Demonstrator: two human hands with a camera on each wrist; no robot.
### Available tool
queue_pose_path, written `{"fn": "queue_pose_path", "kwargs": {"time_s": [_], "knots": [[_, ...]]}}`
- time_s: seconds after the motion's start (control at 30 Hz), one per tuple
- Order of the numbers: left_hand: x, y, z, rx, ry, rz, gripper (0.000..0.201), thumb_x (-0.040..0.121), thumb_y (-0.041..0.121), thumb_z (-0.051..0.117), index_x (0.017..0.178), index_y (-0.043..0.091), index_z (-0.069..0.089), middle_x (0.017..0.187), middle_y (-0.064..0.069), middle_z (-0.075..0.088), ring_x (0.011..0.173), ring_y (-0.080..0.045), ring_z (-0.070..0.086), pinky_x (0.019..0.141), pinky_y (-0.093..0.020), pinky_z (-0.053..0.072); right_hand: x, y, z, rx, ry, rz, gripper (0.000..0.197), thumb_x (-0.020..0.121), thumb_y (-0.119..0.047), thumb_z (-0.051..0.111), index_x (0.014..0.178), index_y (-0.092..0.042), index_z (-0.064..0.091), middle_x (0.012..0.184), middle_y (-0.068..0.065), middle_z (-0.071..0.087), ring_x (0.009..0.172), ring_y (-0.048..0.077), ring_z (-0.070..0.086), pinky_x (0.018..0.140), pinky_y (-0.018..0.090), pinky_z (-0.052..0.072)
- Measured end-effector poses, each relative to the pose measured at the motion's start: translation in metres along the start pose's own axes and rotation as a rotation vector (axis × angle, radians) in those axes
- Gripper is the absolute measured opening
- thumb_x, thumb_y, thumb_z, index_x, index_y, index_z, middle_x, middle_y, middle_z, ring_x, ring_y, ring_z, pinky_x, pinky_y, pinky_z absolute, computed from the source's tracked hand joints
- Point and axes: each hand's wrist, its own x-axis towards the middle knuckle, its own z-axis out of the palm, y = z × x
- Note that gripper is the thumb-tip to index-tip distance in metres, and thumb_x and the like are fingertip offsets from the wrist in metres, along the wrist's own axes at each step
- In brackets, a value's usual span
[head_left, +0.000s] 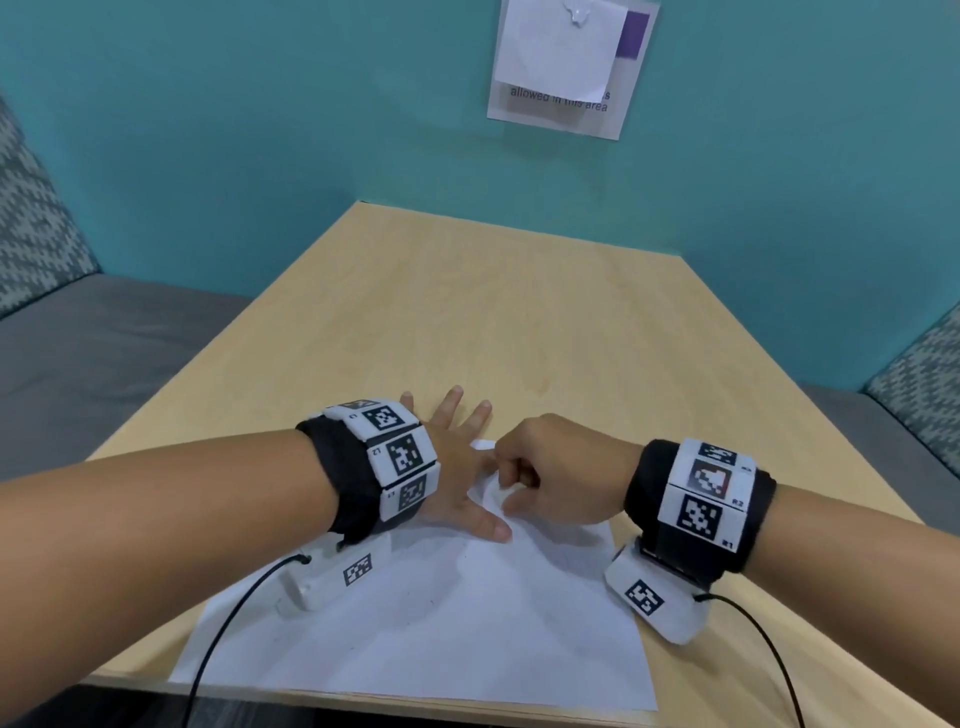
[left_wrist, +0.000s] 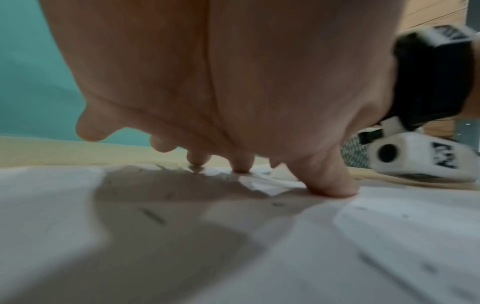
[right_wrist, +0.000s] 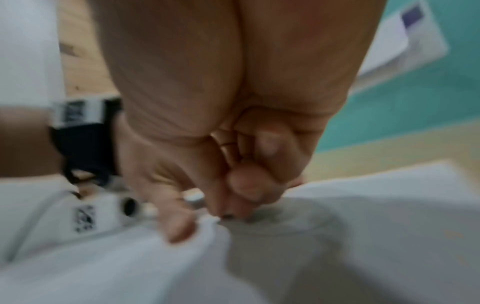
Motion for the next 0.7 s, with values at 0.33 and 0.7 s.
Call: {"fn": "queue_pose_path", "kwargs": {"time_s": [0.33,0.7], "knots": [[0.005,-0.002,0.004,-0.015,0.023,0.005,0.099,0.075,0.09,0.039,0.151,0.052,-0.013,0.162,-0.003,-0.03,0.145,-0.037,-0.033,0.108,-0.075,-0.008,0.002,-0.001,-0.003,0.01,-0.023,0.007,0.012,0.08,-0.021,0.07,0.082,-0.011,0.065,0.069,-0.006,0.057,0.064,0.013,0.051,0.061,0.025,0.045],[0.004,-0.001,0.004,0.012,0.025,-0.013,0.101,0.075,0.091,0.035,0.147,0.053,-0.024,0.163,-0.003,-0.027,0.146,-0.037,-0.03,0.109,-0.075,-0.006,0.012,0.017,-0.013,-0.023,0.055,0.114,0.01,0.08,-0.021,0.07,0.081,-0.014,0.063,0.069,-0.008,0.053,0.069,0.018,0.054,0.058,0.023,0.043]]}}
